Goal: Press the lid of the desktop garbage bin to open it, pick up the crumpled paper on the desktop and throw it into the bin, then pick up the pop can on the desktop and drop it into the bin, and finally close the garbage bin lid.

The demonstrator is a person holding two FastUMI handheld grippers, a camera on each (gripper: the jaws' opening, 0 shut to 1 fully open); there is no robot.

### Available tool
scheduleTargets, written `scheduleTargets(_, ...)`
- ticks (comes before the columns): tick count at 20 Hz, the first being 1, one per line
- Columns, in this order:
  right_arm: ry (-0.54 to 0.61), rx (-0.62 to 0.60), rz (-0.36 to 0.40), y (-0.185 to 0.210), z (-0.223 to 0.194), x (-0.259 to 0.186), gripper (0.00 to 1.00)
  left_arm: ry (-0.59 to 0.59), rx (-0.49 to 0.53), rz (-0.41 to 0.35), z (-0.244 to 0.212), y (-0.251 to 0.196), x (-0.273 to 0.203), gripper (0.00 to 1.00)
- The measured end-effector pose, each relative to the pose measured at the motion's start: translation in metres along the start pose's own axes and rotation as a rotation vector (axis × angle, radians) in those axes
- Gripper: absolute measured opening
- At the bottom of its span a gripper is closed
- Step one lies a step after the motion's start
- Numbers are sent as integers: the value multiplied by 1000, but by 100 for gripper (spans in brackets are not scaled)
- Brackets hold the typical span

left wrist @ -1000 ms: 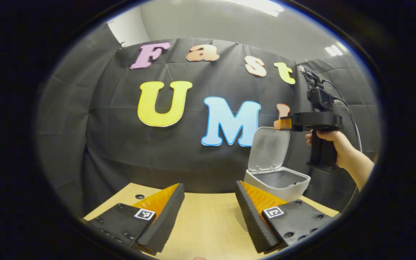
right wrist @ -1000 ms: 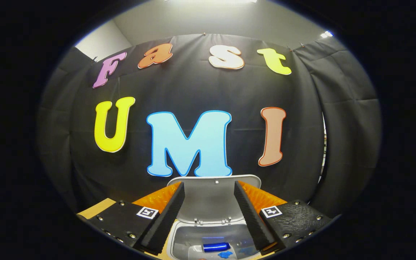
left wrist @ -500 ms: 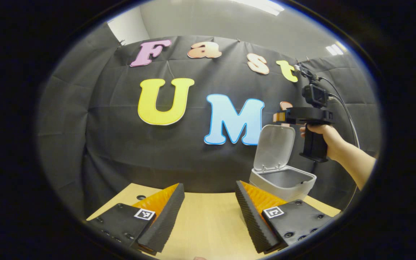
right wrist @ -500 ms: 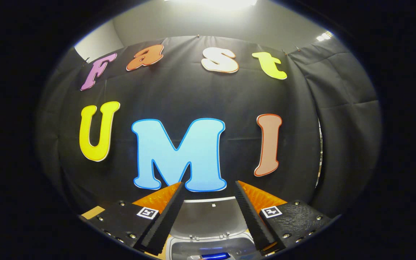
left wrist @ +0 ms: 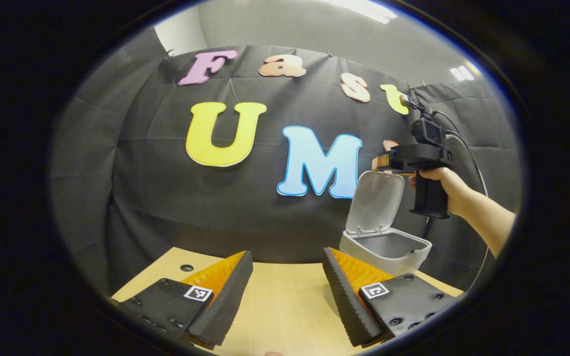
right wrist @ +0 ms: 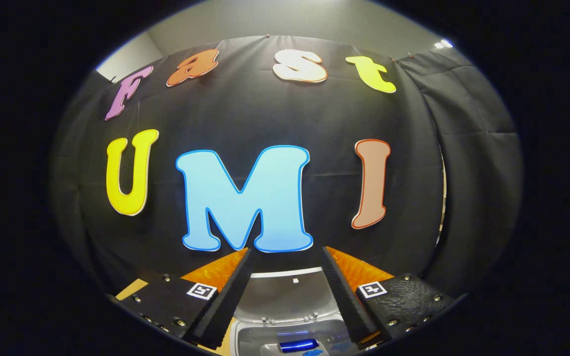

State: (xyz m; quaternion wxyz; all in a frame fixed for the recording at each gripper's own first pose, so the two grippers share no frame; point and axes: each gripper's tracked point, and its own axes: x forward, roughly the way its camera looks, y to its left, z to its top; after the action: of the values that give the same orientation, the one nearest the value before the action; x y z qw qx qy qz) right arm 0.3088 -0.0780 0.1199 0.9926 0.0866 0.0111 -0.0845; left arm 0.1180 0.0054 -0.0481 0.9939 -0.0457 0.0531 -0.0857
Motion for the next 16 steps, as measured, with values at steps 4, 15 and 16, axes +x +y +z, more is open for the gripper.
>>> scheduleTargets(4,6,-5,0,-1,-4,-11,89,-13,9,7,3,1,-6,93)
scheduleTargets(15,34,-5,46,-7,-31,-64,89,-28,2,27,-5,-22,-44,95)
scheduleTargets(16,37,-7,48,-7,-34,-68,89,-28,4,27,-5,-25,-47,93)
